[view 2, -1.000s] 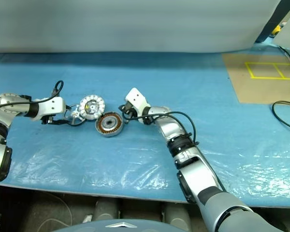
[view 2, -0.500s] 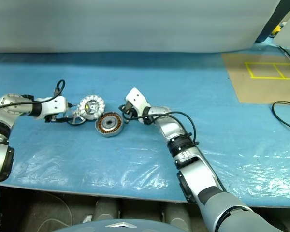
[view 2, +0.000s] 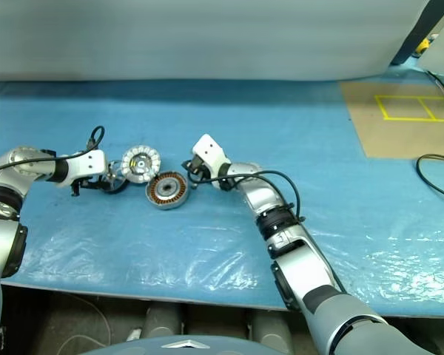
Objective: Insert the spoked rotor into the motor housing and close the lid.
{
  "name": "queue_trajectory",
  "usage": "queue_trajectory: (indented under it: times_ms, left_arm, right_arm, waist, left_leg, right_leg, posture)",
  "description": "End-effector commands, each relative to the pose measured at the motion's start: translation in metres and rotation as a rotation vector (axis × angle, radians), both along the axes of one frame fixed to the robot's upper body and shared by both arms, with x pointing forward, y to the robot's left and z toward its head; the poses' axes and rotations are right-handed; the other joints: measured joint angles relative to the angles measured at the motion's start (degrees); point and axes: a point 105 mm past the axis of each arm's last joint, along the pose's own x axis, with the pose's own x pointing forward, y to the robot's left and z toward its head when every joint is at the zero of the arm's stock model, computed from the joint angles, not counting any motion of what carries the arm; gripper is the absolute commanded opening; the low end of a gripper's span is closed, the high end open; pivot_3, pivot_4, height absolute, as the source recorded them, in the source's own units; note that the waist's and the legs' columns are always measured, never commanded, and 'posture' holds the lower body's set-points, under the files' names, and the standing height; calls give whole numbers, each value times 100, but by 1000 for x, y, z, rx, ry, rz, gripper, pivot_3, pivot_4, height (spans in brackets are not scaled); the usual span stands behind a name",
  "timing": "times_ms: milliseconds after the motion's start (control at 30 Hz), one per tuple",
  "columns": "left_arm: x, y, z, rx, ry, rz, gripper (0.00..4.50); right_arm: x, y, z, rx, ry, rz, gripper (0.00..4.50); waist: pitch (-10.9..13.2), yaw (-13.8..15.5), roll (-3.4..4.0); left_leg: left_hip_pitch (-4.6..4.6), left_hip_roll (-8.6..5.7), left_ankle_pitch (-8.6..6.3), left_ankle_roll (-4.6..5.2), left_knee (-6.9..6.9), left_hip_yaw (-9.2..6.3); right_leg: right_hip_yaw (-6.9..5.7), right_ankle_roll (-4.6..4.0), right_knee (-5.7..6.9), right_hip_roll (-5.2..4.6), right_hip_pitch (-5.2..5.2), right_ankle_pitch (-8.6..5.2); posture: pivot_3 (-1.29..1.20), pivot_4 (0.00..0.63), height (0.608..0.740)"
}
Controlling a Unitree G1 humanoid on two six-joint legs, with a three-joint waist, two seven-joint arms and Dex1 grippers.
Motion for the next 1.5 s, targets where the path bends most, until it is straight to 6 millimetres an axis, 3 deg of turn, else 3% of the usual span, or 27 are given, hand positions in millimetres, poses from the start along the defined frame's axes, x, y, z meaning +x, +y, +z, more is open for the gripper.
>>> queue_trajectory:
  times_ms: [33,300,600,767,1067,1500]
  left_arm:
    - [2,5,19,-24,-53,6,1479]
    - [-12,27,49,-123,-95,36,1479]
    - [-28,34,77,-422,-119,56,1479]
    - [-25,16,95,-585,-121,-3,1479]
    - [-17,-22,106,-767,-142,-78,1479]
    - [-30,-63,82,-867,-74,-141,1479]
  right_arm:
    - [0,5,17,35,-52,14,0]
    - [-1,5,20,42,-53,32,0]
    - [-14,0,21,71,-34,116,0]
    - [-21,-4,18,66,-15,150,0]
    - [-25,-8,11,54,0,144,0]
    - [-25,-9,9,44,0,142,0]
  waist:
    - [0,0,0]
    - [3,-17,-5]
    - [7,27,-10]
    - [8,97,-11]
    - [9,94,-13]
    - [10,94,-14]
  left_leg:
    - [0,0,0,0,0,0]
    - [-3,1,0,-1,-1,0]
    - [-2,3,-1,-1,-3,2]
    - [-3,3,-1,-1,-2,3]
    - [-4,3,0,0,-1,3]
    - [-5,2,0,0,-1,2]
  right_leg:
    - [0,0,0,0,0,0]
    - [-1,0,-3,1,-2,0]
    - [-2,-2,-2,0,-2,-1]
    - [-2,-2,-3,0,-3,-1]
    - [-2,-2,-2,0,-2,-1]
    - [-2,-2,-2,1,-2,-1]
  posture:
    - [0,150,740]
    - [0,150,740]
    - [0,150,740]
    - [0,150,740]
    - [0,150,740]
    - [0,150,740]
